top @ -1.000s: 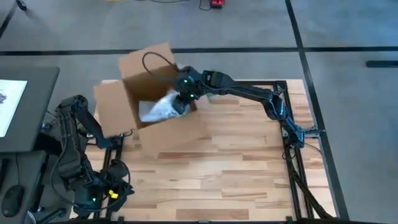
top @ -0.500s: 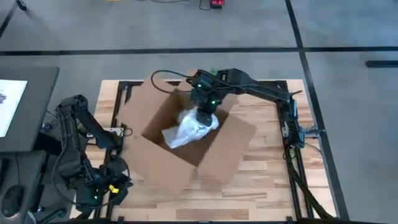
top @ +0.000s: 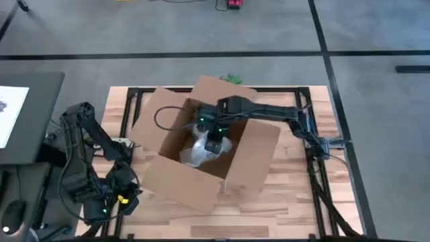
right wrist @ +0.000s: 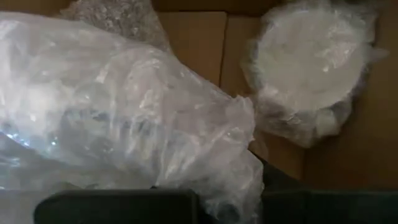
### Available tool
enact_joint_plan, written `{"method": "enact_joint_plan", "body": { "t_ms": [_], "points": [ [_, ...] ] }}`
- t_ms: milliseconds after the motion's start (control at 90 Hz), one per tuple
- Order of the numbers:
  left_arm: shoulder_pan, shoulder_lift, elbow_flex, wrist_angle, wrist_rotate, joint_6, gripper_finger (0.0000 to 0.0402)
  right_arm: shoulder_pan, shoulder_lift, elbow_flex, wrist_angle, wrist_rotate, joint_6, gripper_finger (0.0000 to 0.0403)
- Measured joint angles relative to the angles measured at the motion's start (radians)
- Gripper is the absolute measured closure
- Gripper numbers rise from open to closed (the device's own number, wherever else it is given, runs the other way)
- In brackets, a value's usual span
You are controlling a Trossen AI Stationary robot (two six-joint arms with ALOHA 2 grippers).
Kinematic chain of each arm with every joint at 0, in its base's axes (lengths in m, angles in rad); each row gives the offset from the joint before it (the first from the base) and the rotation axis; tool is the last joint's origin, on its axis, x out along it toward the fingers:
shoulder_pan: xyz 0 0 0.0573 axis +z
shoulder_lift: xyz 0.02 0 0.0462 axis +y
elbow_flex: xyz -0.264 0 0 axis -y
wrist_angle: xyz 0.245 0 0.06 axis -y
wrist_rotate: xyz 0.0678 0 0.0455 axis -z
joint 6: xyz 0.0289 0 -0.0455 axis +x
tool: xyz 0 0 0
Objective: Wrap mug
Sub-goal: Put the wrapped blue mug into the box
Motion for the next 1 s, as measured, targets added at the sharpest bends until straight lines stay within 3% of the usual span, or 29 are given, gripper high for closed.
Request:
{"method": "enact_joint_plan", "body": {
  "t_ms": [300, 611, 733, 1000],
  "points": [
    [0.0, 0.0, 0.0, 0.019, 0.0, 0.0, 0.0307, 0.029, 0.137, 0.0, -0.162, -0.062, -0.158, 0.0381],
    [0.0, 0.0, 0.0, 0.022, 0.0, 0.0, 0.0307, 0.063, 0.239, -0.001, -0.149, -0.06, -0.233, 0.0365],
    [0.0, 0.0, 0.0, 0.022, 0.0, 0.01, 0.0307, 0.064, 0.242, -0.001, -0.146, -0.077, -0.257, 0.0324],
    [0.0, 0.0, 0.0, 0.023, 0.001, 0.033, 0.0307, 0.047, 0.198, -0.001, -0.14, -0.103, -0.214, 0.018]
  ]
}}
